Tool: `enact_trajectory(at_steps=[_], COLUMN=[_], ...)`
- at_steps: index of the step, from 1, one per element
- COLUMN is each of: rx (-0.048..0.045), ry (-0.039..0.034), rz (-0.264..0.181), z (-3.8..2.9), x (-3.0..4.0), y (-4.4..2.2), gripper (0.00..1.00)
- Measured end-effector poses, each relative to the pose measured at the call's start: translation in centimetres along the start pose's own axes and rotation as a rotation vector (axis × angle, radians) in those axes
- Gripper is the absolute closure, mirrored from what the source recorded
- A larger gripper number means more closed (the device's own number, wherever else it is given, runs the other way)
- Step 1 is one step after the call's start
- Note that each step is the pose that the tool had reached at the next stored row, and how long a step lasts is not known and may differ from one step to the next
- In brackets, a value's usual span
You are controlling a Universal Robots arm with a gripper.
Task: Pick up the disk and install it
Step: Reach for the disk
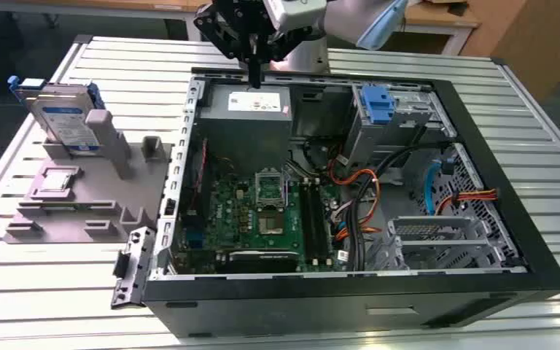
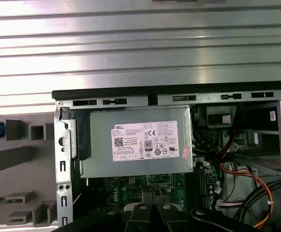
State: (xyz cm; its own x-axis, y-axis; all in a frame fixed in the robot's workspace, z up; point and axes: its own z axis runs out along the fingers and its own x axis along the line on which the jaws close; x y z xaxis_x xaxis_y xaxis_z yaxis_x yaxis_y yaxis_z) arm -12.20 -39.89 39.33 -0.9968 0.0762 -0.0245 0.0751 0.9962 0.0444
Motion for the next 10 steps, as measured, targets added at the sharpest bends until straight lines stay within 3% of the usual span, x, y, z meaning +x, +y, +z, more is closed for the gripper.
enact_trajectory(at_steps=[10], rx=[0.0001], ry=[0.0000], rz=[0.000], z=[0.00], x=[0.08], y=[0.00], gripper=[0.90])
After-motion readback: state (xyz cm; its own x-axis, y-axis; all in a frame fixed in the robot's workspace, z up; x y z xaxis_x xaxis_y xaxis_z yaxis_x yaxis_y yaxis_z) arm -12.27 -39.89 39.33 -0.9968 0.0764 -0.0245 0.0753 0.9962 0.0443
